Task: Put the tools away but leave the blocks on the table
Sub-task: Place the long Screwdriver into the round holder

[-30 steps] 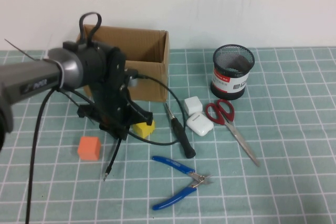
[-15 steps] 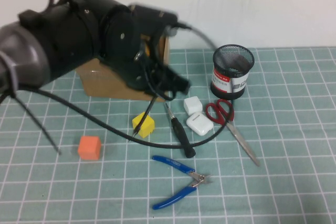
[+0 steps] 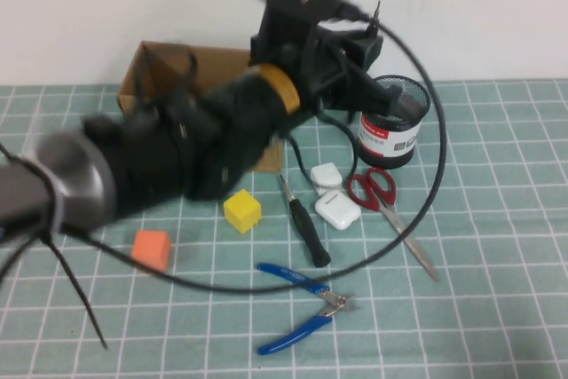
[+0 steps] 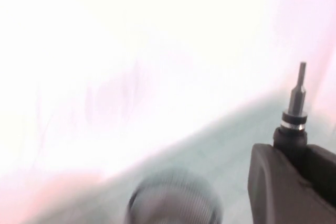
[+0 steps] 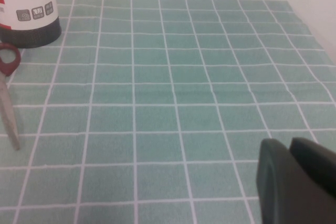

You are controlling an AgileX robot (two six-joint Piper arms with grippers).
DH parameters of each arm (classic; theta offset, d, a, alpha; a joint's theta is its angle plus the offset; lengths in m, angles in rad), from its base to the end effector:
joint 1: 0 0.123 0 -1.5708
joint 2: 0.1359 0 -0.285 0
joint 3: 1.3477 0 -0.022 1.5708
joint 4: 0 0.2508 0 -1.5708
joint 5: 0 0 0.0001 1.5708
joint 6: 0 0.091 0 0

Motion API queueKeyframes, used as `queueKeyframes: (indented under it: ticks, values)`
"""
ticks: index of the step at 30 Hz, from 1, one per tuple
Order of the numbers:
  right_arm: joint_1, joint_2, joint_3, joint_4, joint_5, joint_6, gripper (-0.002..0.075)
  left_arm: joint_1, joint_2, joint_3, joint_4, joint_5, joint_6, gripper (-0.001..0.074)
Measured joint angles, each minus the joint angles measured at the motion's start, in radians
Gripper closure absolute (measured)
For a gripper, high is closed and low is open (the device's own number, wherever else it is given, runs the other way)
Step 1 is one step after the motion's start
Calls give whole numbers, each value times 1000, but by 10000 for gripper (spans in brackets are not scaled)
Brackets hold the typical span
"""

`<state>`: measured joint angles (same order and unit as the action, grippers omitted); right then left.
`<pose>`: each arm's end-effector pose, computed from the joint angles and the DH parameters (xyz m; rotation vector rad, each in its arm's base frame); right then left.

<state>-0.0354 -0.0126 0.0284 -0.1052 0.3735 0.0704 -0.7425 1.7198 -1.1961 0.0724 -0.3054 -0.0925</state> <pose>0.0524 -0.0054 0.1709 0.0337 1.8712 -0.0793 0.2984 -0.2765 0.2984 0.6269 1.6208 -0.5865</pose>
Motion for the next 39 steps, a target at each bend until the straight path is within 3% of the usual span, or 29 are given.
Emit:
queueKeyframes:
  ticks: [3, 7, 21, 31, 39]
  values:
    - [0, 0, 0, 0, 0, 0, 736, 0, 50, 59, 23, -281, -64, 683]
    - [0, 0, 0, 0, 0, 0, 736, 6, 125, 35, 102, -438, -89, 683]
    - [0, 0, 0, 0, 0, 0, 736, 58, 406, -284, 137, -386, -228, 683]
    - [0, 0, 0, 0, 0, 0, 736, 65, 498, -328, 142, -379, -237, 683]
    - [0, 0, 0, 0, 0, 0, 736, 67, 506, -338, 260, -342, -240, 683]
